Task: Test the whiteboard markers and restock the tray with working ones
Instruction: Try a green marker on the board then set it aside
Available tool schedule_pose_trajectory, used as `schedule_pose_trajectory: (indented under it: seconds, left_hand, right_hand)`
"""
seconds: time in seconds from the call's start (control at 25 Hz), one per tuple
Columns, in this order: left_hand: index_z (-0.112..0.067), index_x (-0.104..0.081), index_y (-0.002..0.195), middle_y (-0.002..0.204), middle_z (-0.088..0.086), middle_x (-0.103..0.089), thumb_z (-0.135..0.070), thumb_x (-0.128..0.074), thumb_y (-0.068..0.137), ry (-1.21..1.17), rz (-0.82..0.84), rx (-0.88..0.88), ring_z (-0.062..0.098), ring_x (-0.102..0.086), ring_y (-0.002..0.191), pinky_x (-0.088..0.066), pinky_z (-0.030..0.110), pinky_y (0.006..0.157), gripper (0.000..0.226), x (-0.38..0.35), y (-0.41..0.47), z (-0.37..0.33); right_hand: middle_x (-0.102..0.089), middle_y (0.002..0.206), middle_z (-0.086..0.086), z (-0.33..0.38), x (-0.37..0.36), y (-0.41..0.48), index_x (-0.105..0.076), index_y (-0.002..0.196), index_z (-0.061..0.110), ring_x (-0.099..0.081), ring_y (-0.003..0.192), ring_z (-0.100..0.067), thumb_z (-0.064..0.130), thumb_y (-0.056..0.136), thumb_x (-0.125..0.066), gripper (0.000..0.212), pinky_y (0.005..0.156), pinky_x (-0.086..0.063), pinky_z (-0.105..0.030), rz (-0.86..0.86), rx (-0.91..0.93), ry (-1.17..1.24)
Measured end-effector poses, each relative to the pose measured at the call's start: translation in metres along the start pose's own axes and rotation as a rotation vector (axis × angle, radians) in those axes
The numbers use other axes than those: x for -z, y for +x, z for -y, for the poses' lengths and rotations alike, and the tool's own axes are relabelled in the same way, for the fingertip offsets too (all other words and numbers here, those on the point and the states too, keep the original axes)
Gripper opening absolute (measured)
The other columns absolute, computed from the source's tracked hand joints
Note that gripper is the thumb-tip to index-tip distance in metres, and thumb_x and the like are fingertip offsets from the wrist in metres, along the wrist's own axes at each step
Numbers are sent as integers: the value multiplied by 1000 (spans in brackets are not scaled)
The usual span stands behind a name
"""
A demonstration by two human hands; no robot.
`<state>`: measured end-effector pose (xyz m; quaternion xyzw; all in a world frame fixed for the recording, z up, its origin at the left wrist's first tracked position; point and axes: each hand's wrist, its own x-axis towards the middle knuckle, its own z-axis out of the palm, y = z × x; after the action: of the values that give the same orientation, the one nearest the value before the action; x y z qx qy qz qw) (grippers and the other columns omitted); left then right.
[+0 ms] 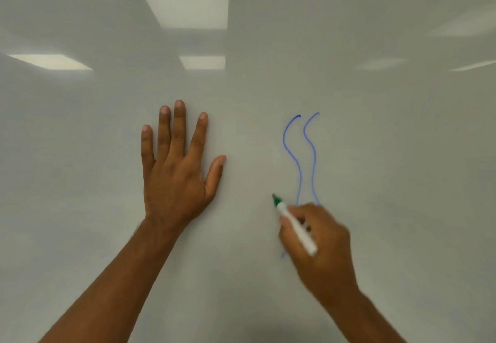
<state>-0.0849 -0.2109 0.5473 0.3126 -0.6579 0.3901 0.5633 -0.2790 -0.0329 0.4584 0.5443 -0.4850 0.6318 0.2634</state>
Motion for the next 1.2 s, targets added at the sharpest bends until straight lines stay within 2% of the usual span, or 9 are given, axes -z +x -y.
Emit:
schedule_pose_trajectory:
  seconds: [0.12,0.24,0.44,0.56,0.72,0.8,0.92,1.08,1.2]
  left_hand:
    - [-22,-10,170,177,15,-6,-61,-35,107,1,4,-2,34,-4,164,-12,60,130,78,0,1,-1]
    - [-22,-10,170,177,15,-5,-61,-35,107,4,8,3,34,-4,164,-11,60,130,78,0,0,-1]
    - [-22,-10,170,178,14,-4,-62,-34,107,-2,11,8,34,-3,165,-10,60,131,78,1,1,0]
    - [-22,-10,170,178,14,-3,-62,-33,106,3,10,1,34,-2,165,-11,60,130,79,0,1,-1]
    - [-22,-10,170,178,13,-2,-62,-34,106,1,13,0,34,-2,165,-13,61,130,79,0,2,0]
    - [-21,-10,170,178,13,-2,-62,-34,106,3,10,-2,34,-3,165,-13,61,130,79,0,2,0]
    - [-21,-11,170,178,14,-3,-61,-35,106,-2,6,-5,34,-3,165,-12,61,130,79,1,2,-1]
    - [-21,-10,170,178,13,-2,-62,-34,106,-5,21,-3,33,-2,165,-12,61,130,80,1,1,0]
    - [-22,-10,170,178,13,-2,-62,-34,106,-12,24,-4,33,-2,165,-12,61,130,80,-1,1,-1]
  right_hand:
    - [-56,70,5,-11,2,-60,-64,87,28,-56,61,-18,28,84,-68,6,54,-50,-38,6,-79,-82]
    - [-51,62,-1,-10,-17,-103,-68,77,17,-51,50,-22,9,76,-74,10,46,-46,-32,-23,35,-273]
    - [-68,72,4,6,3,-54,-69,93,32,-59,53,-10,13,80,-81,26,52,-49,-20,-69,-292,63]
    - [-70,79,6,34,19,16,-72,100,24,-60,58,-7,19,87,-74,14,58,-46,-12,-181,-94,184]
    - [-73,82,4,52,18,87,-70,99,16,-68,69,-15,19,95,-65,8,58,-52,-30,-213,11,222]
    - [-72,81,8,52,12,105,-67,97,16,-69,71,-13,20,92,-67,7,58,-54,-29,-206,-13,211]
    - [-70,77,9,47,1,114,-66,92,18,-66,68,-12,22,89,-69,6,54,-50,-23,-188,-48,174]
    - [-64,73,4,42,-14,97,-64,91,21,-59,62,-16,28,90,-64,7,53,-48,-38,-88,35,94]
    - [-58,75,9,29,-10,57,-63,94,28,-58,69,-13,32,89,-62,6,57,-48,-34,4,56,2]
